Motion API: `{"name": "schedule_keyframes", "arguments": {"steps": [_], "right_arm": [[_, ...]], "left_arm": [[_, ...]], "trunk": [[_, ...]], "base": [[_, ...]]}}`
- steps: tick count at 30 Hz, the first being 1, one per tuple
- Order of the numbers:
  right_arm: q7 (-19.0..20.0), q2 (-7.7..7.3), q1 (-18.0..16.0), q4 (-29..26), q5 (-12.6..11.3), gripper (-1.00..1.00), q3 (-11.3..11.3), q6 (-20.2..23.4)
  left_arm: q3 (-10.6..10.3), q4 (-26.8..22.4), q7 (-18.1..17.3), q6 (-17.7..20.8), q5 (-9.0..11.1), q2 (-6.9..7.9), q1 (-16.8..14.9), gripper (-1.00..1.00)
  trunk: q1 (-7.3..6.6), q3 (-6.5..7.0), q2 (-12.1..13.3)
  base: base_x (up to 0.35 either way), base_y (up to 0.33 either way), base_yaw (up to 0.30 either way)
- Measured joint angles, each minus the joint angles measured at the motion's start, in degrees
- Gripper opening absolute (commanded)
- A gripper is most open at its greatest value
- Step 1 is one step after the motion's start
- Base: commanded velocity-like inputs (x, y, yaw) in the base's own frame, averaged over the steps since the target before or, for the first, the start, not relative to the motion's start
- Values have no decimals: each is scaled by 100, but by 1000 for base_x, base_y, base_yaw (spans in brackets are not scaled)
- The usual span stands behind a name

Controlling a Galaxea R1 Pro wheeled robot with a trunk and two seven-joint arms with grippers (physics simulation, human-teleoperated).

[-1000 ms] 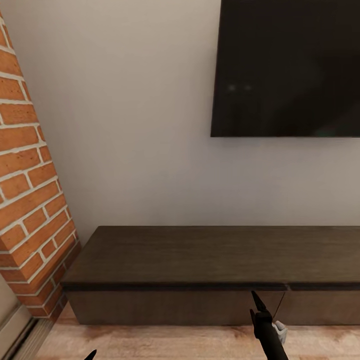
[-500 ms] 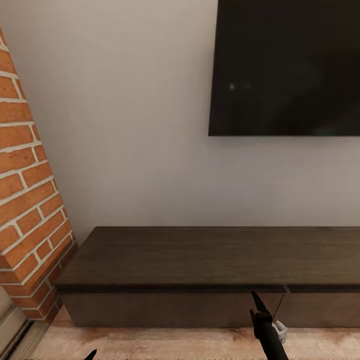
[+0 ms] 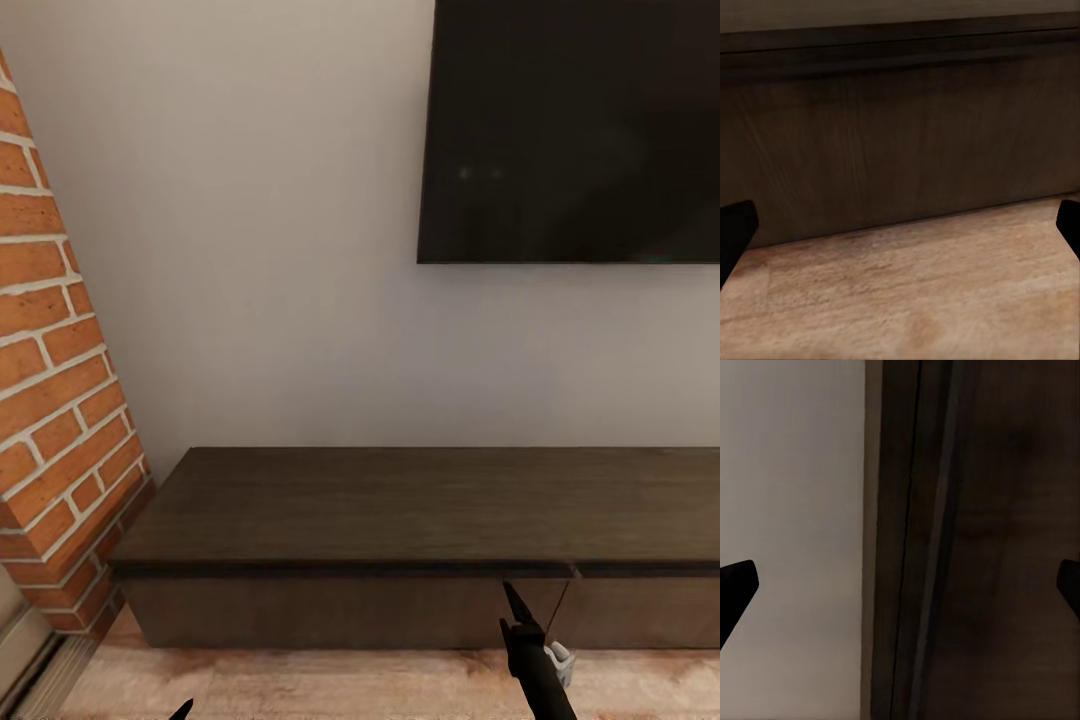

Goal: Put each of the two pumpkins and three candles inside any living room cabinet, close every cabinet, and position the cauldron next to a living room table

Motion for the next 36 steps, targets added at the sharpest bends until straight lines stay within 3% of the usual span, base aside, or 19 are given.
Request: {"name": "schedule_keyframes", "arguments": {"steps": [7,36], "right_arm": [[0,0,0,2,-1,100,7,0],[0,3,0,9,0,100,8,0]], "left_arm": [[0,0,0,0,0,0,2,100],[0,0,9,0,0,0,3,100]], "trunk": [[153,-125,-279],[154,-126,-281]], "base": [[0,0,0],[55,-6,0]]}}
